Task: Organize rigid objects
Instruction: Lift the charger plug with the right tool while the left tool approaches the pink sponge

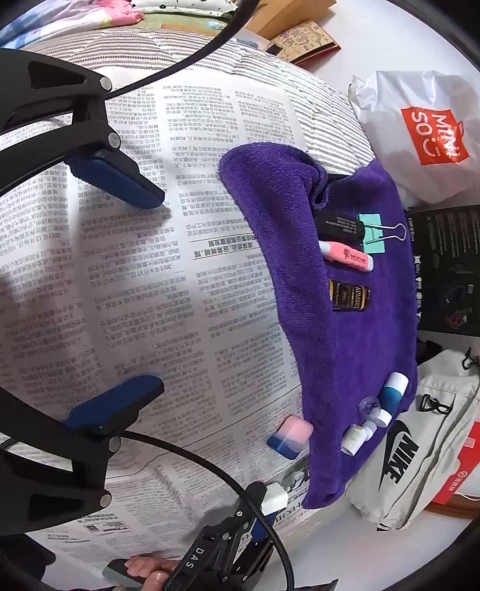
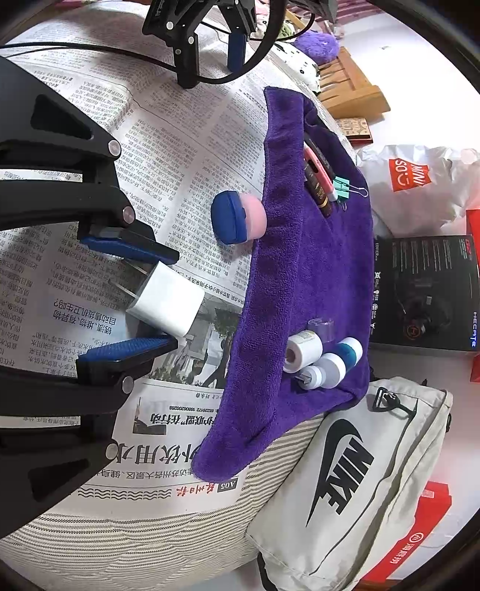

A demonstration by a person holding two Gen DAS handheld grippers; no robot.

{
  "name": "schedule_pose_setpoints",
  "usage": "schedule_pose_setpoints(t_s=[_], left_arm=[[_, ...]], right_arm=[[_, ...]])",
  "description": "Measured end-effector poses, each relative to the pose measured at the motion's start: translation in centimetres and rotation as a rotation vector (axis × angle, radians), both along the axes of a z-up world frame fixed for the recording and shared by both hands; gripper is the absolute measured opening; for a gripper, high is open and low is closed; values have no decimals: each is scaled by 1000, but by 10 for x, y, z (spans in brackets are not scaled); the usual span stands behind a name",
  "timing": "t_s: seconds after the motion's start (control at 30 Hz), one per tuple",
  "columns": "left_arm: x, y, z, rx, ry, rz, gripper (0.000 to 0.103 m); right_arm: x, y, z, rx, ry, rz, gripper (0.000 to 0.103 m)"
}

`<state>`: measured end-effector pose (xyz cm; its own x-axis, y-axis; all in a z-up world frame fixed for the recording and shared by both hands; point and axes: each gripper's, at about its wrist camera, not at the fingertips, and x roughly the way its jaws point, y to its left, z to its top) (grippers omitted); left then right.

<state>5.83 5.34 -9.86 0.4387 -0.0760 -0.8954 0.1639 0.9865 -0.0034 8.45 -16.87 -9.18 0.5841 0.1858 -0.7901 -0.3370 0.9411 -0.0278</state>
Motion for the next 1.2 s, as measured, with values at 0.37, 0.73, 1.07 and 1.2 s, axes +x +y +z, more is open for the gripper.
schedule_pose_setpoints(t_s=[0.37, 0.73, 1.07, 1.2], left_arm=[[-4, 2, 1, -1, 4, -8, 94], [-4, 2, 1, -2, 2, -2, 94], [0, -3, 1, 6, 5, -9, 94], [0, -3, 0, 8, 8, -3, 94]], right_arm=[[0, 0, 0, -1, -1, 1, 40], [5, -17, 3, 95, 38, 49, 35], [-2, -15, 3, 53, 41, 102, 36], [-1, -13, 5, 102, 58, -10, 42]])
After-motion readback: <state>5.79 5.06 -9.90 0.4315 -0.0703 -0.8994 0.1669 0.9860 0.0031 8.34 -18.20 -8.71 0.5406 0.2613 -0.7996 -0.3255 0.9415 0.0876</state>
